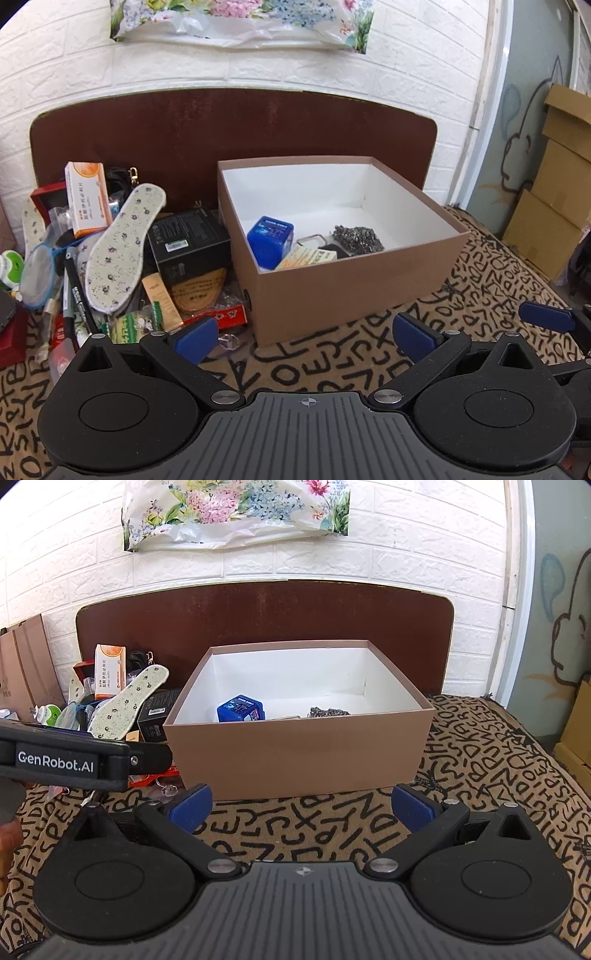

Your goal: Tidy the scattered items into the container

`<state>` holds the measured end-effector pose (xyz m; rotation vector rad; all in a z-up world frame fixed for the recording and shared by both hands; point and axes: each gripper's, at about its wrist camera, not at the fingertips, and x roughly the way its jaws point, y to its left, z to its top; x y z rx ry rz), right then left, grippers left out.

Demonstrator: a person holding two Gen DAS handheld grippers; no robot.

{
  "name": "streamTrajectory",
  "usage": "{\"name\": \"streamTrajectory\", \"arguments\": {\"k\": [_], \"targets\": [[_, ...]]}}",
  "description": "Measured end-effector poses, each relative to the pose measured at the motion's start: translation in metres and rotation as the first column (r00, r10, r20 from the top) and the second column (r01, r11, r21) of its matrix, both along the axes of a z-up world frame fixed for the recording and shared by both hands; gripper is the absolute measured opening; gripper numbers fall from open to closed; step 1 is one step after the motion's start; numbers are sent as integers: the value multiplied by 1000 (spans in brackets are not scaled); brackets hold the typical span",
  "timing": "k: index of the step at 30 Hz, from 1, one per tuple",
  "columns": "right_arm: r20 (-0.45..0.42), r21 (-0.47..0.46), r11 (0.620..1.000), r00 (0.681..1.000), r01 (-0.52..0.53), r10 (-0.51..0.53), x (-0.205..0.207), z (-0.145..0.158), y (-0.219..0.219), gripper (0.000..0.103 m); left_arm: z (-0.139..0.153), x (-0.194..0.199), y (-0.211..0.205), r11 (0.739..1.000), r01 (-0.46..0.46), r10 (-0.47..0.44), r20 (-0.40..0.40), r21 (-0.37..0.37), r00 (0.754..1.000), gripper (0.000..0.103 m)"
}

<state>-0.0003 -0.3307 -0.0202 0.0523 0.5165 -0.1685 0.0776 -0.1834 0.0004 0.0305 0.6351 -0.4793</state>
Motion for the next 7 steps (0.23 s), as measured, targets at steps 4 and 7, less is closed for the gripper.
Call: {"name": "streamTrajectory", "arguments": {"k": [4, 7], "targets": [[1, -2, 1000, 1000, 5, -5, -3, 1, 2, 103, 1, -8, 2, 1000, 4, -3, 32, -18, 999, 103], [5, -4, 1000, 1000, 7, -7, -4, 3, 2, 103, 3, -10, 2, 1000, 8, -7, 38, -20, 999, 103]]}}
